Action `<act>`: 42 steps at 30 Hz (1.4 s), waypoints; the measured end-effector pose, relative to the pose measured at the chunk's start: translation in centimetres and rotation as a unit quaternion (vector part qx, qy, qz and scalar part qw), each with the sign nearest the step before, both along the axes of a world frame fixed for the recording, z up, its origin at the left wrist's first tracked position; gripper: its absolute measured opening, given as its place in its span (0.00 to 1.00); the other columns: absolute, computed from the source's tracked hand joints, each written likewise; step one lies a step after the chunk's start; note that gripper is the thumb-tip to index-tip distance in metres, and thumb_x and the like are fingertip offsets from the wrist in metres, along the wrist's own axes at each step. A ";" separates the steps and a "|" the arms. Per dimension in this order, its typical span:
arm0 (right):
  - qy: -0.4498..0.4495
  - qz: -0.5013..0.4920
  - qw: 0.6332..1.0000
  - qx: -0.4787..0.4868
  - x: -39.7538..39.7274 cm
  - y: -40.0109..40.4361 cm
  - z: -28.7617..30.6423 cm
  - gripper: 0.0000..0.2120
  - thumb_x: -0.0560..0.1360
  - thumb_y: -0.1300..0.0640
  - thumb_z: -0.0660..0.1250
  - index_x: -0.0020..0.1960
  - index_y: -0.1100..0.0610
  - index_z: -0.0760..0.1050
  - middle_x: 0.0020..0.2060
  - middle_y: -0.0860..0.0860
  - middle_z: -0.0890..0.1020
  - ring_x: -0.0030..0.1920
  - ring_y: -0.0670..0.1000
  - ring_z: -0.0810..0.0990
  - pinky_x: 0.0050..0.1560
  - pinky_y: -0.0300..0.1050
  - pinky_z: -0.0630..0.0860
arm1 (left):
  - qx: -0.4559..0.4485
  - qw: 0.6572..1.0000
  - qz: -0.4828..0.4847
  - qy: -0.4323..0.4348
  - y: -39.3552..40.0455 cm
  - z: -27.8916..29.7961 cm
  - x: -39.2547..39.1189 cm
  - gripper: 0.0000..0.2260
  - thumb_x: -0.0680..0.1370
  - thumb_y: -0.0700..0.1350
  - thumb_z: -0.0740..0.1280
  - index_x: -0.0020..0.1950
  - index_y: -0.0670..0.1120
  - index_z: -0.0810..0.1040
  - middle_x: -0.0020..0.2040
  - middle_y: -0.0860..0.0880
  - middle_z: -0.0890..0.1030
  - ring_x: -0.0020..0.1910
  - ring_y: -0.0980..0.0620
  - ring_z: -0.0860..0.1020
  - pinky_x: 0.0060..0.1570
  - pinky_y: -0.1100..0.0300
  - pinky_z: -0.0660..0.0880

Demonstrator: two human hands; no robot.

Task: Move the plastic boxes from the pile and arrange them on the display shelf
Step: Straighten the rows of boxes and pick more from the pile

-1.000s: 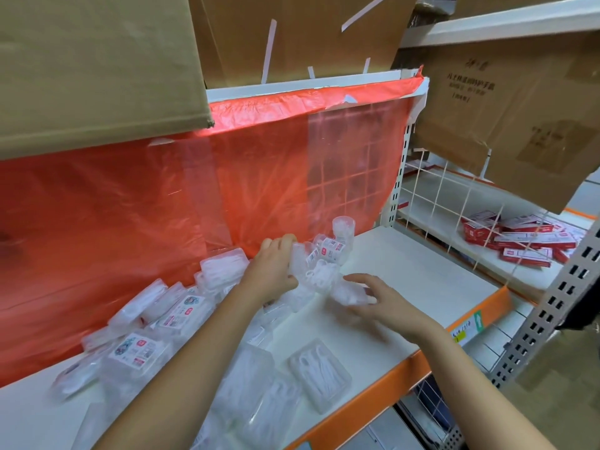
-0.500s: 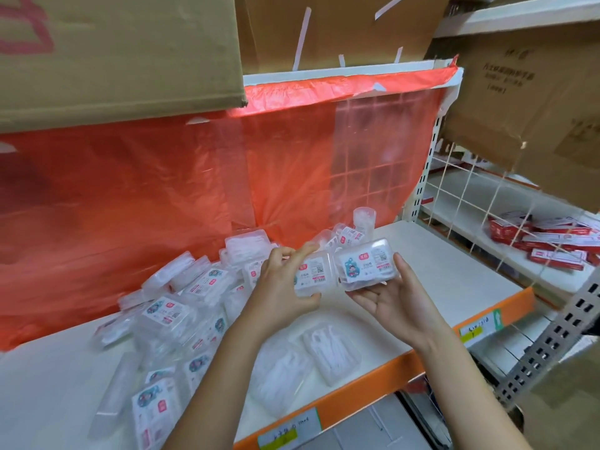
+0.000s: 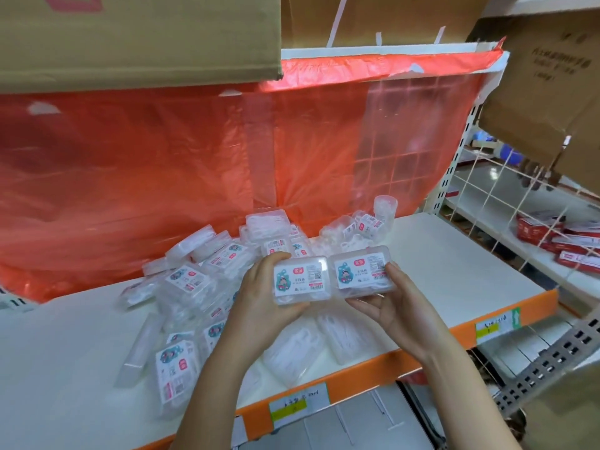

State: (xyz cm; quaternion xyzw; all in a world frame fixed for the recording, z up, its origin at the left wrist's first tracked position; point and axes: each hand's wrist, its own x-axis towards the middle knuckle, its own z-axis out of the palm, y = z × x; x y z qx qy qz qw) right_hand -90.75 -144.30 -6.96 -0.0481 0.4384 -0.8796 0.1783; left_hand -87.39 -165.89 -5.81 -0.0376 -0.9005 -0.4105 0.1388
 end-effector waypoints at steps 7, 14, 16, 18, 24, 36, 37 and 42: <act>0.086 0.089 0.987 0.100 0.7 -3.1 1.0 0.29 0.66 0.65 0.68 0.63 0.46 0.68 0.54 0.54 0.82 0.55 0.57 0.82 0.49 0.49 0.81 | 0.013 0.998 0.054 -0.029 -4.0 0.1 3.6 0.31 0.69 0.47 0.76 0.66 0.61 0.65 0.62 0.58 0.72 0.61 0.60 0.71 0.60 0.61 0.70; 0.159 0.196 0.957 0.140 3.1 -9.0 1.3 0.35 0.69 0.81 0.63 0.64 0.49 0.61 0.58 0.52 0.80 0.61 0.54 0.78 0.58 0.46 0.77 | 0.037 0.992 0.119 -0.028 -9.9 0.8 8.9 0.31 0.69 0.45 0.76 0.65 0.63 0.65 0.62 0.59 0.73 0.58 0.63 0.73 0.56 0.64 0.73; 0.175 0.196 0.951 0.161 4.2 -11.3 1.4 0.34 0.69 0.83 0.61 0.63 0.52 0.61 0.56 0.51 0.81 0.60 0.53 0.79 0.55 0.44 0.78 | 0.056 0.988 0.142 -0.020 -11.9 1.1 11.0 0.30 0.70 0.43 0.75 0.64 0.63 0.66 0.61 0.59 0.73 0.57 0.64 0.74 0.54 0.65 0.74; 0.188 0.201 0.944 0.184 5.6 -14.0 1.9 0.32 0.69 0.82 0.62 0.62 0.53 0.61 0.54 0.50 0.81 0.58 0.52 0.80 0.53 0.45 0.79 | 0.071 0.983 0.172 -0.006 -14.2 1.2 13.5 0.30 0.69 0.43 0.76 0.63 0.63 0.66 0.60 0.58 0.73 0.56 0.62 0.75 0.53 0.66 0.74; 0.249 0.250 0.913 0.203 11.6 -23.7 2.6 0.31 0.65 0.72 0.72 0.59 0.50 0.64 0.52 0.43 0.81 0.57 0.49 0.80 0.59 0.55 0.76 | 0.070 0.964 0.256 0.008 -21.8 1.7 23.5 0.30 0.68 0.41 0.76 0.58 0.67 0.67 0.57 0.61 0.72 0.54 0.64 0.75 0.52 0.69 0.73; 0.320 0.357 0.849 0.221 25.4 -43.0 1.5 0.29 0.63 0.61 0.75 0.57 0.43 0.66 0.49 0.40 0.81 0.53 0.47 0.80 0.54 0.47 0.78 | 0.053 0.918 0.392 0.005 -35.6 1.3 42.6 0.29 0.67 0.45 0.78 0.57 0.67 0.66 0.58 0.55 0.74 0.55 0.62 0.75 0.53 0.68 0.73; 0.324 0.365 0.843 0.225 26.1 -44.3 1.5 0.29 0.62 0.59 0.75 0.57 0.43 0.67 0.50 0.39 0.81 0.53 0.47 0.80 0.54 0.45 0.77 | 0.056 0.913 0.404 0.004 -36.4 1.1 43.8 0.29 0.66 0.47 0.77 0.58 0.67 0.67 0.58 0.54 0.75 0.56 0.60 0.75 0.55 0.61 0.75; 0.323 0.410 0.826 0.211 28.8 -50.8 1.3 0.27 0.68 0.69 0.73 0.58 0.48 0.67 0.49 0.40 0.82 0.50 0.44 0.81 0.52 0.42 0.76 | 0.059 0.892 0.448 0.000 -40.8 0.2 48.5 0.29 0.66 0.51 0.77 0.62 0.63 0.68 0.58 0.57 0.75 0.59 0.57 0.75 0.56 0.50 0.76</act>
